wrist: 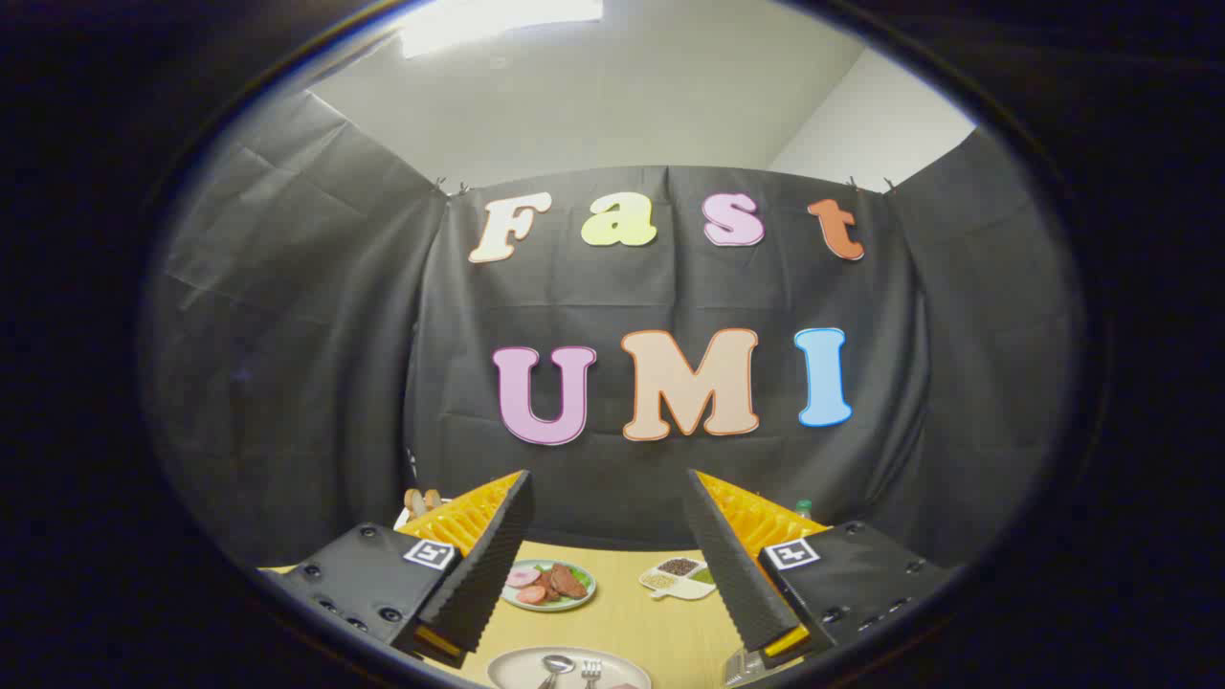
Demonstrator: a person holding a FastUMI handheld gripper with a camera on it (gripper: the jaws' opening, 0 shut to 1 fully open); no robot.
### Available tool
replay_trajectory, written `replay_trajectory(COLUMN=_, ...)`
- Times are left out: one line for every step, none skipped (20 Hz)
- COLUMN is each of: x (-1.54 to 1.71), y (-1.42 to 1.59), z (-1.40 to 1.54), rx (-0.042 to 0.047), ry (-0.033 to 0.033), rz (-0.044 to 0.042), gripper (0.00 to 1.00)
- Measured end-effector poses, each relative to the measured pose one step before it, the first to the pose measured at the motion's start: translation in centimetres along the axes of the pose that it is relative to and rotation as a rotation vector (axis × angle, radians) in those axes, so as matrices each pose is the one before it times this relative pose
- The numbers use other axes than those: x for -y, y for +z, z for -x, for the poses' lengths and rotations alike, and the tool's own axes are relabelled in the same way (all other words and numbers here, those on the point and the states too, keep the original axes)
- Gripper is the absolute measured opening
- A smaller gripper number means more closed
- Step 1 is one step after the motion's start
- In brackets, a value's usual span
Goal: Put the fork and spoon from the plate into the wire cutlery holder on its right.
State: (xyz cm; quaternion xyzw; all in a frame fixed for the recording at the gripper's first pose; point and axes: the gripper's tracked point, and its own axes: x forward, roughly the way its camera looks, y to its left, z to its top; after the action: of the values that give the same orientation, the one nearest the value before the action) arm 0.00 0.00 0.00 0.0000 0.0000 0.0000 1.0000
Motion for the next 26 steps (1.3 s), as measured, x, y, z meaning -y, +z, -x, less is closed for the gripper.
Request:
replay_trajectory(x=-0.059, y=-0.199, z=-0.067, rx=-0.00419, ry=0.00094, rz=-0.00084, gripper=1.00)
replay_trajectory(x=-0.125, y=-0.197, z=0.077, rx=-0.00558, ry=0.00305, rz=-0.00017, gripper=1.00)
replay_trajectory(x=-0.054, y=-0.226, z=-0.033, rx=-0.00563, ry=0.00215, rz=0.00266, gripper=1.00)
replay_trajectory(x=0.084, y=0.006, z=-0.062, rx=-0.00319, ry=0.00026, rz=0.00388, gripper=1.00)
replay_trajectory(x=0.031, y=-0.057, z=-0.062, rx=-0.00167, ry=-0.00001, rz=0.00336, gripper=1.00)
replay_trajectory(x=0.027, y=-0.046, z=-0.090, rx=-0.00145, ry=-0.00120, rz=-0.00016, gripper=1.00)
replay_trajectory(x=0.012, y=-0.110, z=-0.065, rx=-0.00159, ry=0.00105, rz=-0.00325, gripper=1.00)
replay_trajectory(x=0.017, y=-0.191, z=0.078, rx=-0.00130, ry=-0.00082, rz=-0.00404, gripper=1.00)
replay_trajectory(x=0.054, y=-0.077, z=-0.024, rx=-0.00183, ry=-0.00044, rz=-0.00242, gripper=1.00)
replay_trajectory(x=0.112, y=-0.006, z=-0.051, rx=-0.00140, ry=-0.00196, rz=0.00108, gripper=1.00)
replay_trajectory(x=0.074, y=0.042, z=-0.049, rx=-0.00142, ry=-0.00179, rz=0.00201, gripper=1.00)
replay_trajectory(x=-0.007, y=-0.077, z=0.052, rx=0.00026, ry=-0.00001, rz=0.00205, gripper=1.00)
replay_trajectory(x=0.002, y=0.035, z=-0.055, rx=0.00003, ry=-0.00047, rz=0.00161, gripper=1.00)
replay_trajectory(x=-0.037, y=-0.166, z=-0.065, rx=0.00061, ry=0.00185, rz=0.00113, gripper=1.00)
replay_trajectory(x=-0.030, y=0.027, z=-0.090, rx=-0.00116, ry=0.00184, rz=0.00069, gripper=1.00)
replay_trajectory(x=-0.001, y=-0.109, z=-0.012, rx=-0.00361, ry=0.00030, rz=0.00208, gripper=1.00)
replay_trajectory(x=-0.025, y=-0.097, z=-0.058, rx=-0.00286, ry=0.00097, rz=0.00238, gripper=1.00)
replay_trajectory(x=-0.014, y=-0.074, z=-0.054, rx=-0.00221, ry=0.00092, rz=0.00163, gripper=1.00)
replay_trajectory(x=-0.054, y=-0.121, z=0.089, rx=-0.00220, ry=-0.00001, rz=0.00131, gripper=1.00)
replay_trajectory(x=-0.009, y=-0.230, z=-0.109, rx=-0.00534, ry=0.00046, rz=0.00146, gripper=1.00)
replay_trajectory(x=-0.041, y=-0.254, z=-0.196, rx=-0.00818, ry=0.00233, rz=0.00132, gripper=1.00)
replay_trajectory(x=-0.065, y=-0.357, z=-0.092, rx=-0.01150, ry=0.00313, rz=0.00106, gripper=1.00)
replay_trajectory(x=-0.055, y=-0.335, z=-0.104, rx=-0.01142, ry=0.00174, rz=0.00098, gripper=1.00)
replay_trajectory(x=-0.010, y=-0.521, z=-0.138, rx=-0.01331, ry=0.00194, rz=0.00075, gripper=1.00)
replay_trajectory(x=-0.052, y=-0.682, z=-0.121, rx=-0.01935, ry=0.00291, rz=0.00174, gripper=1.00)
replay_trajectory(x=-0.029, y=-0.358, z=-0.123, rx=-0.01156, ry=0.00150, rz=0.00151, gripper=1.00)
